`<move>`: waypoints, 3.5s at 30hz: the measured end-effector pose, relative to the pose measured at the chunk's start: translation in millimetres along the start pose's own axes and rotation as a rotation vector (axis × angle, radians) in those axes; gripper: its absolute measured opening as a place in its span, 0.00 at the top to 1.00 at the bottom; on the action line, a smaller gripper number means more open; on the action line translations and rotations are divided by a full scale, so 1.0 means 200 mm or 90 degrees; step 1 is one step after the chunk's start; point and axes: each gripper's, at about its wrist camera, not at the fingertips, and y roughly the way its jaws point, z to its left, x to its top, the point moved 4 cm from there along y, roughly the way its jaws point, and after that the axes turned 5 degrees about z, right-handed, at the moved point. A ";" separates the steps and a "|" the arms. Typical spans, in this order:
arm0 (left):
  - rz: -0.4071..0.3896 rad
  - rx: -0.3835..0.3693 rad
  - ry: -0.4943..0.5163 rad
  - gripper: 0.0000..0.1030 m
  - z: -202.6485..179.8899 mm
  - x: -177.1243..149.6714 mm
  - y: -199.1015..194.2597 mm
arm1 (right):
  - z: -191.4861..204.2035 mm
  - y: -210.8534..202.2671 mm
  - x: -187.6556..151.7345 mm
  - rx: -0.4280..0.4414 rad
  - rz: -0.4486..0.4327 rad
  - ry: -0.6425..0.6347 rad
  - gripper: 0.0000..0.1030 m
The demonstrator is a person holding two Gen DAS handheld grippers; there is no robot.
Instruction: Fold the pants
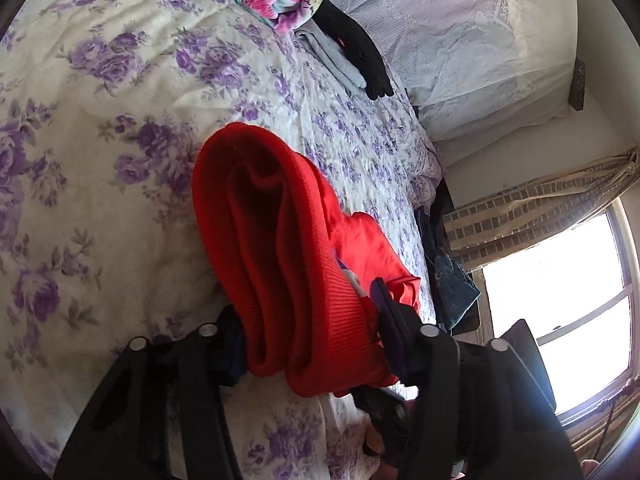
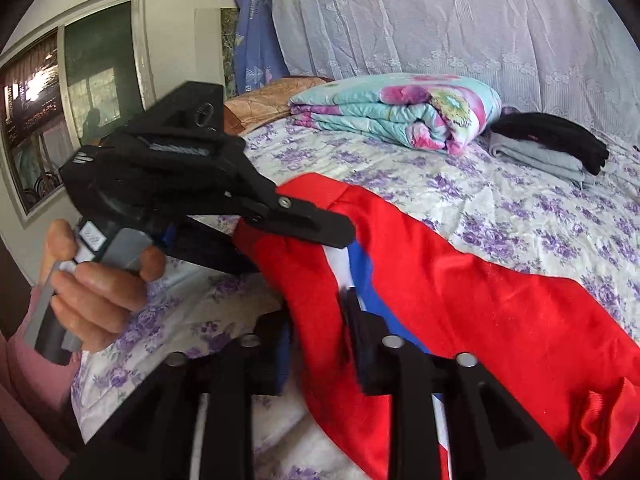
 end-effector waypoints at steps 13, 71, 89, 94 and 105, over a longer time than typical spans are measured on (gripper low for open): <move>0.043 0.005 0.024 0.58 -0.08 0.05 -0.07 | 0.29 0.12 0.06 -0.266 0.012 -0.228 0.53; -0.046 0.339 0.379 0.07 -0.81 -0.35 0.68 | -1.21 -0.86 -0.73 -0.165 -0.156 0.590 0.66; -0.067 0.342 0.402 0.08 -0.82 -0.43 0.68 | -1.18 -1.25 -0.67 -0.265 -0.210 0.496 0.40; -0.068 0.281 0.472 0.08 -1.04 -0.48 0.77 | -1.19 -1.11 -0.41 -0.219 -0.182 0.384 0.56; 0.041 0.343 0.486 0.07 -0.90 -0.53 1.12 | -1.53 -0.73 -0.64 -0.255 -0.031 0.430 0.72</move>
